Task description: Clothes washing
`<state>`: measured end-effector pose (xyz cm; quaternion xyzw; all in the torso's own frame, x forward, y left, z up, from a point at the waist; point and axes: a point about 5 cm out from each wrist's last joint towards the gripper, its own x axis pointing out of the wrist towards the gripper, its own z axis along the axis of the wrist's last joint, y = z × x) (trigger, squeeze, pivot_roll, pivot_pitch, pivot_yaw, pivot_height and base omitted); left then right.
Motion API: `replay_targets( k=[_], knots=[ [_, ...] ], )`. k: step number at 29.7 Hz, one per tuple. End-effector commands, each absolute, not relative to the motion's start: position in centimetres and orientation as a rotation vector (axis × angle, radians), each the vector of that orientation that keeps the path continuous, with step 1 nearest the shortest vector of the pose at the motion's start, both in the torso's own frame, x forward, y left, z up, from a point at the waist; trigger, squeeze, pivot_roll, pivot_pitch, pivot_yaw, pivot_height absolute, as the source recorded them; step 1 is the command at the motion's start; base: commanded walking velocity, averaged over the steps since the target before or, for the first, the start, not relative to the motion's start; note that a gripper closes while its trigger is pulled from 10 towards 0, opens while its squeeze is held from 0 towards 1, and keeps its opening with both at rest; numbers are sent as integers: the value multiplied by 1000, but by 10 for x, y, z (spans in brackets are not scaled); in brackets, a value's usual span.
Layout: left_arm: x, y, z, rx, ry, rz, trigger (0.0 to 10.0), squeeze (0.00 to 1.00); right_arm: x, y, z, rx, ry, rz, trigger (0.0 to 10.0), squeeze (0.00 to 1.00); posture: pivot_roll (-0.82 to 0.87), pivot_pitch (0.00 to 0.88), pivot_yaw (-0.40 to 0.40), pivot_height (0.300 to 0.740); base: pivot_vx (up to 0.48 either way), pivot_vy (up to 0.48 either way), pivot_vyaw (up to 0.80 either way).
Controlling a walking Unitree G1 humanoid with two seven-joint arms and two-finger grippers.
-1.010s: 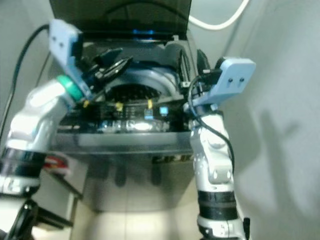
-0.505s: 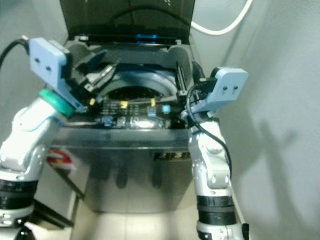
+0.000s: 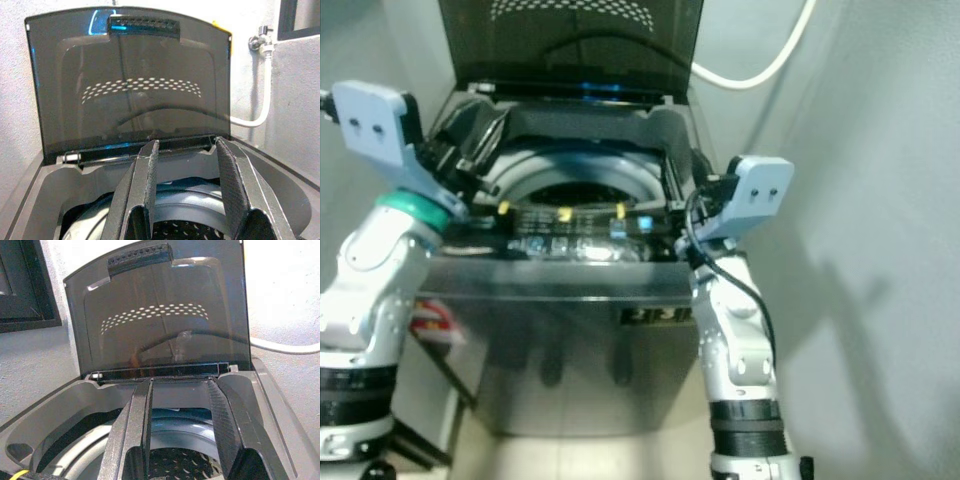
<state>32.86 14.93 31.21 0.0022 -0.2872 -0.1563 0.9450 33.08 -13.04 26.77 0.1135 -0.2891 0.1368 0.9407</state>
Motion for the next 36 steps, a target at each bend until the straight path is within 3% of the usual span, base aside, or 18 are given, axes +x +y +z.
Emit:
replay_targets(
  k=[1, 36],
  knots=[
    [329, 151, 306, 4, -567, -305, 10000, 0, 332, -132, 266, 232, -578, 280, 10000, 0, -25, 56, -1, 740, -349, 0, 0],
    [331, 149, 306, 8, -560, -295, 10000, 0, 332, -131, 263, 191, -567, 279, 10000, 0, -28, 65, 8, 740, -373, 0, 0]
  ],
)
